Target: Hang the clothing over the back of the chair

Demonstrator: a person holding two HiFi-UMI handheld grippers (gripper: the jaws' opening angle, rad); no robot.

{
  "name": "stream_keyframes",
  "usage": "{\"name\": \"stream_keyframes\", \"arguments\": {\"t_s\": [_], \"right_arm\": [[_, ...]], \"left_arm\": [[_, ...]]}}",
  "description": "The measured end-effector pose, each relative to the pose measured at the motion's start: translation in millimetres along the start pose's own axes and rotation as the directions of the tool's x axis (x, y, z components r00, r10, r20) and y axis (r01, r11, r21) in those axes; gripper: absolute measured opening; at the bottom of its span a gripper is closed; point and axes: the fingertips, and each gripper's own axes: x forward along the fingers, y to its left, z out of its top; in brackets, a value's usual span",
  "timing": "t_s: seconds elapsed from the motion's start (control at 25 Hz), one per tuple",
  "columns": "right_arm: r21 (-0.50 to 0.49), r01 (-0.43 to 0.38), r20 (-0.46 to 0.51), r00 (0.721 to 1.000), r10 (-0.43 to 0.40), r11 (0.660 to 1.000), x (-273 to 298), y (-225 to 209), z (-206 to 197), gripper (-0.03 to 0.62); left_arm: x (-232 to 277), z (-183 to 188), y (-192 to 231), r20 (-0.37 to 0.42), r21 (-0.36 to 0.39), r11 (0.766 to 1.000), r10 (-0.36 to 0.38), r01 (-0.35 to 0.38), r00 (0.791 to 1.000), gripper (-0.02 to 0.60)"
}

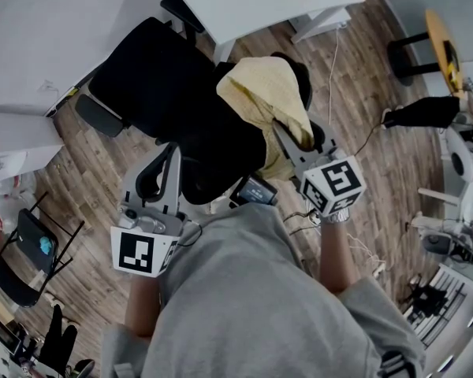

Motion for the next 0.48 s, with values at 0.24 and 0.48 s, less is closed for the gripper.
{"name": "stream_keyframes", "arguments": {"t_s": [0.24, 0.48], "right_arm": [[-0.004, 0.01, -0.007, 1.0, -0.01, 1.0, 3.8, 0.5, -2.3, 0.176], [-0.019, 0.032, -0.016, 0.999, -0.032, 0.999, 4.2, -0.2, -2.9, 0.184]], "left_arm": [[3.1, -3.3, -0.3, -0.014, -0.01, 1.0, -0.018, 0.018, 1.0, 0.032], [6.2, -8.8, -5.2, -0.039, -0.028, 0.998, -0.052, 0.051, 0.998, 0.032]]}}
